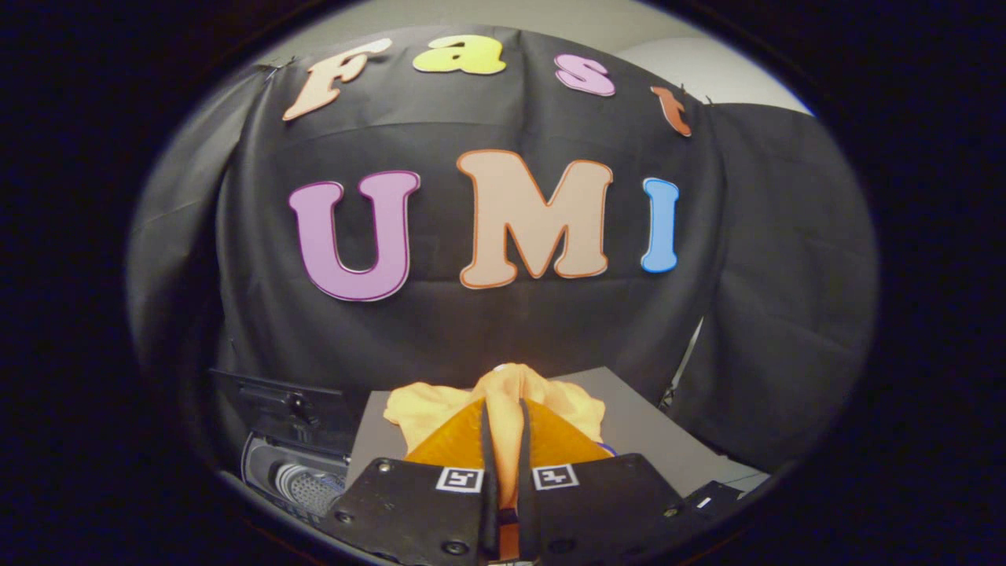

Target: Put the clothes into the washing machine and then close the washing machine lid.

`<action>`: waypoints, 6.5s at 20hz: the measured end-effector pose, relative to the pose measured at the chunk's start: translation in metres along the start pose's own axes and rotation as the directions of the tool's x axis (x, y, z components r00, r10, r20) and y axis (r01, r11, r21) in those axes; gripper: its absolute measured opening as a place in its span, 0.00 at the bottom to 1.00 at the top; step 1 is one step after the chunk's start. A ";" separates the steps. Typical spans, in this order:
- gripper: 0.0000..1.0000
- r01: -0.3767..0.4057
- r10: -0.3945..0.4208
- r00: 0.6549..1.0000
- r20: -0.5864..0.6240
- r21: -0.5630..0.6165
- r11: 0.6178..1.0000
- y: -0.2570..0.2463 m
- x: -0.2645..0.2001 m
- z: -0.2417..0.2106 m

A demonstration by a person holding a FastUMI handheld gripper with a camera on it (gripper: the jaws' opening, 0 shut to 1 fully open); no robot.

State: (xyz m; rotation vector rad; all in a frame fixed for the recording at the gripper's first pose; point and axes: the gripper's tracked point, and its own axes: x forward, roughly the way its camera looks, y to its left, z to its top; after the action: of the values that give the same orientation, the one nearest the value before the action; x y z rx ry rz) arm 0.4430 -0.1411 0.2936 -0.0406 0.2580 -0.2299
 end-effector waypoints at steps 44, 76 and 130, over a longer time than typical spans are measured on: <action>0.97 -0.308 0.306 0.951 0.041 0.025 0.951 0.370 0.091 -0.075; 0.97 -0.252 0.250 0.954 -0.166 0.010 0.968 0.390 0.121 -0.110; 0.93 -0.483 0.484 0.875 0.016 0.105 0.869 0.330 -0.088 -0.198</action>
State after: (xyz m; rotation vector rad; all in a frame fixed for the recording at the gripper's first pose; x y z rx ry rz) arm 0.3818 0.1981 0.1018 0.1314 0.2580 0.2591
